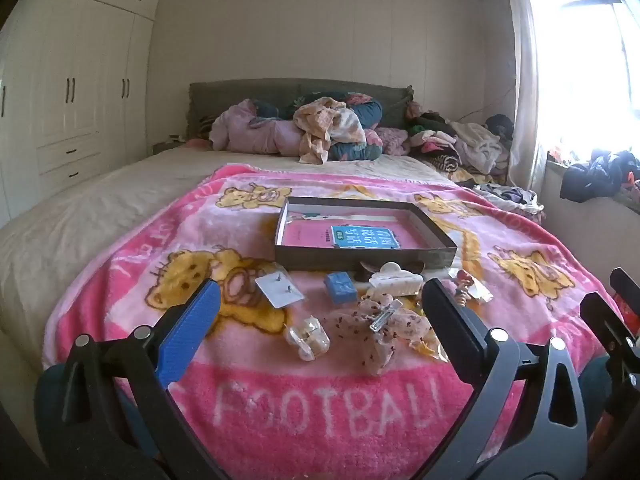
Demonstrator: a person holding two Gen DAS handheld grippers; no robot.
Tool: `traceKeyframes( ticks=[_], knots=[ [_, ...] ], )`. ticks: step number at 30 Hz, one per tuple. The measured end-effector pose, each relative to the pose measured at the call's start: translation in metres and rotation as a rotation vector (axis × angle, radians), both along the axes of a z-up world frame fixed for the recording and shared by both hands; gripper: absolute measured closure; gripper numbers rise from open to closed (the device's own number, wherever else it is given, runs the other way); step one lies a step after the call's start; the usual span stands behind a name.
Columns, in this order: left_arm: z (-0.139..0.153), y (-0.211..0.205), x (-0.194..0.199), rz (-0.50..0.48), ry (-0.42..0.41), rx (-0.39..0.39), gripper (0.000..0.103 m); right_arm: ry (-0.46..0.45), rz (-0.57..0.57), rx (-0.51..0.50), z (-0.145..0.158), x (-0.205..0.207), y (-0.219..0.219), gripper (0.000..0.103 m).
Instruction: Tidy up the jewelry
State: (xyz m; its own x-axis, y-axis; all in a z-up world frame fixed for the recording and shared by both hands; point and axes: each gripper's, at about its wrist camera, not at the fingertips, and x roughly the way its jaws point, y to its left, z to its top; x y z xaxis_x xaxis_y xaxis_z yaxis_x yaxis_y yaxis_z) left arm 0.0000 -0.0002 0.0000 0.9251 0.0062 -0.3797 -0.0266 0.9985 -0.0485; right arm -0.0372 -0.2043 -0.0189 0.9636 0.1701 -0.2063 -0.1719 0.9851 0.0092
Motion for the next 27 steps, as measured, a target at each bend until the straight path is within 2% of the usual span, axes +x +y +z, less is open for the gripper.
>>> traceKeyframes(
  ticks=[27],
  knots=[
    [0.0002,-0.0005,-0.0003,-0.003,-0.001,0.003,0.011,-0.018,0.0,0.006,-0.0003,-0.0042,-0.0011,0.006]
  ],
)
